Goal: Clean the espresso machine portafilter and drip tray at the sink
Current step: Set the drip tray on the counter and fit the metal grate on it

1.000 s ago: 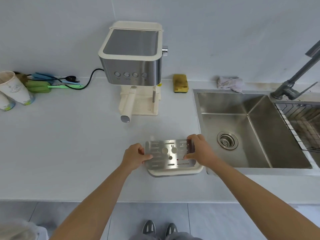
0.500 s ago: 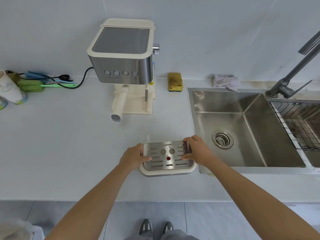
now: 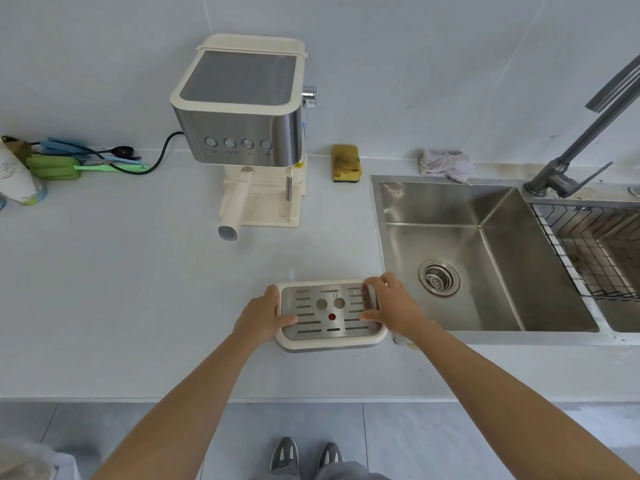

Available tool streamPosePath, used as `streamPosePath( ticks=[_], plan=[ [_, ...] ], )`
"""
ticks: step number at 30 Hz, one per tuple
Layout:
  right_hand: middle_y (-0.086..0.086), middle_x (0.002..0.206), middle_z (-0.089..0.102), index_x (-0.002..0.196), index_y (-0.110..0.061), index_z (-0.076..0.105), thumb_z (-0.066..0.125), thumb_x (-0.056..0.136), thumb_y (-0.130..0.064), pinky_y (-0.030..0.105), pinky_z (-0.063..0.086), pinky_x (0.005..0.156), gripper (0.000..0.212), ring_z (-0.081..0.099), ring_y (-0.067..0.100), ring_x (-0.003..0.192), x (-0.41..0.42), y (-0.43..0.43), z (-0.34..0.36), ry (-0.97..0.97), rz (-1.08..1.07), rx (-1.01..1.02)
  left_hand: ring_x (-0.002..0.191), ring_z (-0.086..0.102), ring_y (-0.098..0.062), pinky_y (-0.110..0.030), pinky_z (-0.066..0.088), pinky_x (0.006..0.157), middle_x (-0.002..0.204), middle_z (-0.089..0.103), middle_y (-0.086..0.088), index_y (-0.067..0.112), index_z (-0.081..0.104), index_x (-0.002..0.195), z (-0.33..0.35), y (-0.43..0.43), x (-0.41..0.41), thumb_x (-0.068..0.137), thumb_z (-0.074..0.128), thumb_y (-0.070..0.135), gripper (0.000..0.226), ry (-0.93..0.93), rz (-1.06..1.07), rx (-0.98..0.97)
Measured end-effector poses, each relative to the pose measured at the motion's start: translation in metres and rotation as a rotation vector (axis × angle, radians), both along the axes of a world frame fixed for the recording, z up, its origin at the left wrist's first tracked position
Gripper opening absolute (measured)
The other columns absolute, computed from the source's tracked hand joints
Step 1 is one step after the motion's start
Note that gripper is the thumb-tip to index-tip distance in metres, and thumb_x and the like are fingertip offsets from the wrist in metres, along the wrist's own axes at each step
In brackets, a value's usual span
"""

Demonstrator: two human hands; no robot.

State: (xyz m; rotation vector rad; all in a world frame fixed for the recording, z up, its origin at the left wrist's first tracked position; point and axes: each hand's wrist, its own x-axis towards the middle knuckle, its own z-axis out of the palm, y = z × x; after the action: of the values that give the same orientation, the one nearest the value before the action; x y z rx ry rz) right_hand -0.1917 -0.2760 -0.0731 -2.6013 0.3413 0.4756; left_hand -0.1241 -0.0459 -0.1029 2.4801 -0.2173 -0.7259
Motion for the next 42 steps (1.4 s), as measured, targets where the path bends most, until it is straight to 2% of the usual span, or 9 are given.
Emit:
streamPosePath(
  ticks=[5,8,12,16,20,23,32,38,42],
  plan=[
    [0.005,0.144,0.026,0.143,-0.017,0.024,0.066,0.081,-0.037,0.036,0.035,0.105,0.077,0.032,0.023,0.132,-0.009,-0.004,-0.002,-0.038,-0.081,0.117,0.098,0.055,-0.023,-0.036,0.049,0.08,0.109,0.054,-0.004,0.014,0.039,0.105,-0.004,0.005,-0.011,0.08,0.066,0.039,0.044,-0.1,0.032,-0.043],
    [0.002,0.151,0.019,0.148,-0.018,0.01,0.07,0.077,-0.038,0.036,0.031,0.11,0.095,0.026,0.022,0.137,-0.017,-0.009,-0.006,0.006,-0.045,0.169,0.118,0.046,-0.022,-0.04,0.046,0.095,0.128,0.049,0.001,0.019,0.036,0.129,-0.013,0.012,-0.019,0.07,0.071,0.049,0.076,-0.081,-0.02,-0.067],
    [0.001,0.153,0.016,0.148,-0.013,-0.003,0.073,0.074,-0.038,0.035,0.02,0.114,0.109,0.018,0.021,0.141,-0.023,-0.011,-0.012,0.035,0.035,0.195,0.118,0.049,-0.016,-0.04,0.047,0.094,0.127,0.052,0.012,0.032,0.03,0.135,-0.016,0.016,-0.029,0.044,0.069,0.067,0.105,-0.096,-0.081,-0.152],
    [-0.003,0.142,0.033,0.146,-0.018,0.003,0.078,0.054,-0.053,0.041,0.032,0.111,0.125,0.031,0.022,0.134,-0.024,-0.009,-0.022,0.041,0.065,0.207,0.121,0.044,-0.015,-0.033,0.042,0.099,0.13,0.046,0.006,0.023,0.012,0.147,-0.018,0.014,-0.035,0.044,0.079,0.057,0.127,-0.118,-0.131,-0.102],
    [-0.004,0.141,0.034,0.146,-0.019,0.006,0.079,0.048,-0.052,0.042,0.033,0.11,0.126,0.032,0.018,0.131,-0.025,-0.012,-0.036,0.003,0.088,0.201,0.128,0.041,-0.016,-0.033,0.04,0.103,0.139,0.04,0.003,0.021,0.005,0.149,-0.022,0.01,-0.037,0.056,0.084,0.038,0.124,-0.133,-0.096,-0.103],
    [-0.005,0.14,0.035,0.146,-0.016,0.008,0.082,0.053,-0.042,0.039,0.032,0.111,0.122,0.032,0.016,0.129,-0.024,-0.011,-0.039,-0.045,0.099,0.227,0.13,0.038,-0.015,-0.034,0.04,0.104,0.142,0.039,0.005,0.022,0.005,0.149,-0.022,0.011,-0.037,0.058,0.084,0.037,0.122,-0.124,-0.083,-0.126],
    [-0.012,0.125,0.044,0.142,-0.024,0.018,0.08,0.046,-0.047,0.038,0.044,0.101,0.116,0.042,0.012,0.119,0.008,0.0,-0.033,-0.145,0.121,0.312,0.125,0.042,-0.012,-0.029,0.041,0.098,0.134,0.043,0.01,0.025,0.009,0.149,-0.001,0.029,-0.018,0.059,0.084,0.032,0.117,-0.156,-0.019,-0.185],
    [-0.009,0.121,0.046,0.136,-0.025,0.024,0.084,0.05,-0.038,0.035,0.046,0.098,0.105,0.045,0.012,0.113,0.058,0.029,-0.02,-0.232,0.159,0.318,0.096,0.047,0.011,-0.001,0.036,0.073,0.096,0.042,0.055,0.059,0.005,0.116,0.025,0.054,0.022,0.067,0.081,0.017,0.099,-0.202,-0.009,-0.205],
    [-0.008,0.123,0.047,0.137,-0.025,0.023,0.084,0.05,-0.039,0.036,0.046,0.099,0.107,0.046,0.012,0.113,0.095,0.051,-0.017,-0.258,0.139,0.323,0.107,0.05,-0.006,-0.017,0.039,0.081,0.113,0.045,0.032,0.045,0.004,0.139,0.032,0.075,0.063,0.065,0.082,0.019,0.11,-0.198,-0.028,-0.212]
  ],
)
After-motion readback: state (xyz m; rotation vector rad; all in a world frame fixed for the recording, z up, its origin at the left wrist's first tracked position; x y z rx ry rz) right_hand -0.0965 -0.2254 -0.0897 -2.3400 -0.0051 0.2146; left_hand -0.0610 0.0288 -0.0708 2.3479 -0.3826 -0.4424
